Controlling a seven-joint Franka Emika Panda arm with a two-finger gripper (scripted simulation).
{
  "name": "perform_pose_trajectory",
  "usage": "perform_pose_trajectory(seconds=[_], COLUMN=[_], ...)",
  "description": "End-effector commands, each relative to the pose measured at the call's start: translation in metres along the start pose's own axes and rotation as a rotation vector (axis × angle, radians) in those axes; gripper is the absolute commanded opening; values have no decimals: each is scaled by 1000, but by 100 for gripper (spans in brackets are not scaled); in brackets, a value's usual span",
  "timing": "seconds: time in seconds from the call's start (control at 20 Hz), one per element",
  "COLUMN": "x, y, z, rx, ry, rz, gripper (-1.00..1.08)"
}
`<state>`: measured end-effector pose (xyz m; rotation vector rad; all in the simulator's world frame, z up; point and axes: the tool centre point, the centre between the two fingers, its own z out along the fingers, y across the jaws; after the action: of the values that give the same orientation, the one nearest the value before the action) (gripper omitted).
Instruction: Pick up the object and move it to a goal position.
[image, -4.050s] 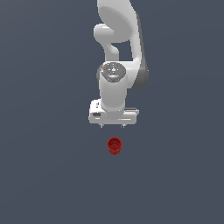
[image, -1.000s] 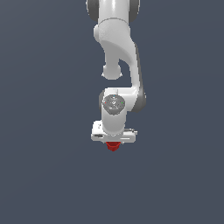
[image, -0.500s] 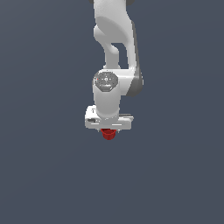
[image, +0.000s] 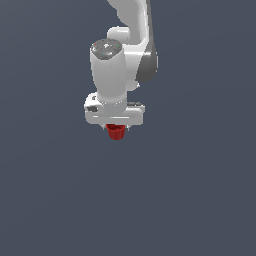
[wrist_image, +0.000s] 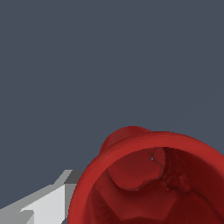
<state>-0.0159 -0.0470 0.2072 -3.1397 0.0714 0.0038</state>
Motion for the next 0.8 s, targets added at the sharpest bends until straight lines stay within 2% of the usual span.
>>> perform_pose_trajectory(seconds=[0.0, 0.75], x=[-12, -84], y=[9, 63], z=[-23, -161], rx=[0, 1], ry=[2, 2], rz=[0, 0], gripper=[-100, -100])
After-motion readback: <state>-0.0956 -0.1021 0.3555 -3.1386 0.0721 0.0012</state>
